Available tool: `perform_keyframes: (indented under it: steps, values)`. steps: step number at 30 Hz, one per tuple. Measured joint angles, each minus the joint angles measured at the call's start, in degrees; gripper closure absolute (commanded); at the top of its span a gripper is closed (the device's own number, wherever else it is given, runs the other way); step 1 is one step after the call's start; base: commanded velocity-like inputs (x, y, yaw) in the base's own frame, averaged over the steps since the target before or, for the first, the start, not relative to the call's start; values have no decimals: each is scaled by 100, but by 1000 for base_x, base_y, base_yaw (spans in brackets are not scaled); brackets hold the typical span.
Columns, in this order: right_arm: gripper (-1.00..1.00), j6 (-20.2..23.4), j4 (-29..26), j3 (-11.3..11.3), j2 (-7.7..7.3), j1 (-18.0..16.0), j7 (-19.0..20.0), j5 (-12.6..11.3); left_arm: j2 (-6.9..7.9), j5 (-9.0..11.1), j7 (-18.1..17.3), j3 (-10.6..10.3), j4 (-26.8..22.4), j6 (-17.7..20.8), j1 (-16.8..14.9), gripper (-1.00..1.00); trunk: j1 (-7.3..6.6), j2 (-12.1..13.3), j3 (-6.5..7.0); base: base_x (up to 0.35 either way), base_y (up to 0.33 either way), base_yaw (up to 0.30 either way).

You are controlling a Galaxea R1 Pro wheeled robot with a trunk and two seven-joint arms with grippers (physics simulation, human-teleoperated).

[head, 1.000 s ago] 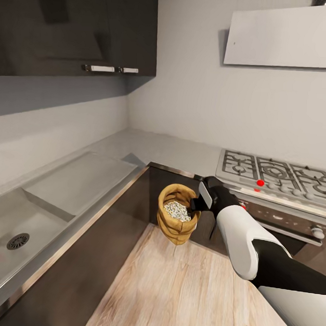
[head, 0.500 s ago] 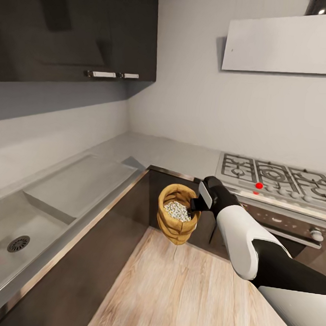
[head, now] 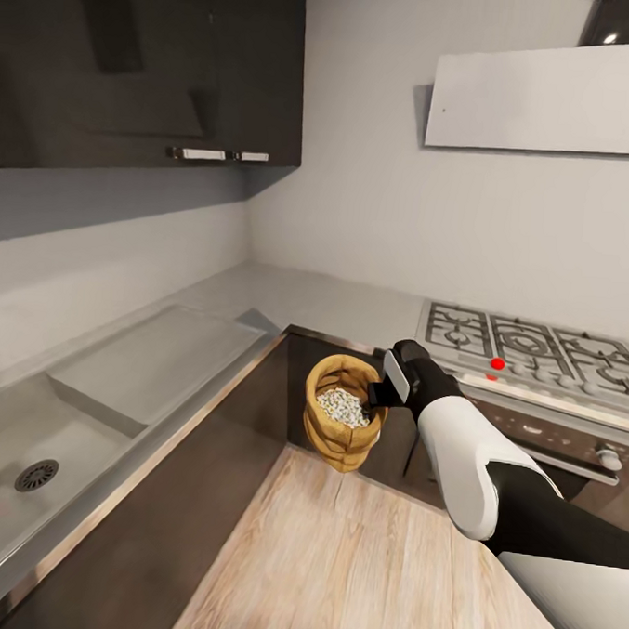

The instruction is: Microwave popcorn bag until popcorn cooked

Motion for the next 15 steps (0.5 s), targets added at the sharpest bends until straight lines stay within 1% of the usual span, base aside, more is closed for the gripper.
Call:
perform_keyframes:
  steps: [3,15]
  values:
    - [100,0,0,0,0,0,0,1,35,50,22,-9,44,8,0,-100,0,0,27,0,0,0]
    - [100,0,-33,0,-8,0,0,1,49,60,25,-14,56,23,0,-100,0,0,136,0,0,-1]
